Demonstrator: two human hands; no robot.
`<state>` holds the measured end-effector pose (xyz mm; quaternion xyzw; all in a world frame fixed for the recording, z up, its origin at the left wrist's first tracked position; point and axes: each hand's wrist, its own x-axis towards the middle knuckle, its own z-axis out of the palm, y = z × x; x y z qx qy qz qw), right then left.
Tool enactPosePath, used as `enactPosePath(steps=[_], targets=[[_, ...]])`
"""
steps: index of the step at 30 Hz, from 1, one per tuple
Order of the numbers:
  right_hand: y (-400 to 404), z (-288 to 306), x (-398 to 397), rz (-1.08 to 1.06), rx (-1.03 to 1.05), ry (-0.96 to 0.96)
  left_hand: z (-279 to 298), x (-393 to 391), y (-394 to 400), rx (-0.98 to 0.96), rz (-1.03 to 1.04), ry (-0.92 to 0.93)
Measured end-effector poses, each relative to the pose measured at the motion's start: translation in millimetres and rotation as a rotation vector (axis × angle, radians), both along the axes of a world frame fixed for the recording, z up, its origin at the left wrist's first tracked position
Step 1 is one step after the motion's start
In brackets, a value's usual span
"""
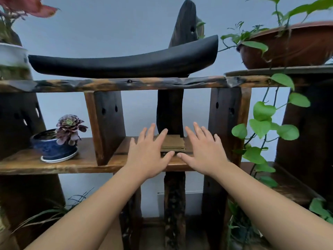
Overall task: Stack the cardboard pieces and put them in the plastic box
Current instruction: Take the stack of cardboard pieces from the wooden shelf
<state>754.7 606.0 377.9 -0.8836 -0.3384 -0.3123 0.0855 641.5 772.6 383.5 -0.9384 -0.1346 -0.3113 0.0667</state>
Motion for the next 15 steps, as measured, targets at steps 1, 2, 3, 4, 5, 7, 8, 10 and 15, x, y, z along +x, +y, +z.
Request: enactPosePath(steps=[1, 2, 3, 4, 5, 7, 8, 10, 15], targets=[[0.8, 0.6, 0.4, -0.001, 0.005, -0.003, 0.9, 1.2, 0.7, 0.003, 0.000, -0.003], [1.1, 0.7, 0.7, -0.002, 0.008, -0.003, 1.4, 2.3, 1.8, 0.004, -0.002, -0.005], [1.4, 0.4, 0.9, -0.003, 0.010, -0.002, 1.8, 3.5, 3.1, 0.003, -0.005, -0.007], [1.4, -0.3, 1.1, -0.005, 0.011, 0.001, 1.9, 4.6, 4.5, 0.001, -0.008, -0.007], [1.4, -1.3, 1.4, -0.007, 0.009, 0.004, 1.8, 5.8, 5.8, -0.003, -0.011, -0.007], [1.7, -3.3, 1.9, -0.015, 0.002, 0.012, 1.5, 8.9, 8.0, -0.008, -0.016, -0.010], [2.0, -4.3, 2.4, -0.019, -0.002, 0.016, 1.1, 10.5, 8.8, -0.008, -0.017, -0.011], [4.7, -6.1, 4.0, -0.023, -0.009, 0.020, -0.6, 13.0, 12.1, -0.014, -0.019, -0.008], [10.3, -6.8, 9.7, -0.026, -0.019, 0.006, -4.8, 18.0, 19.8, -0.088, -0.048, 0.019]])
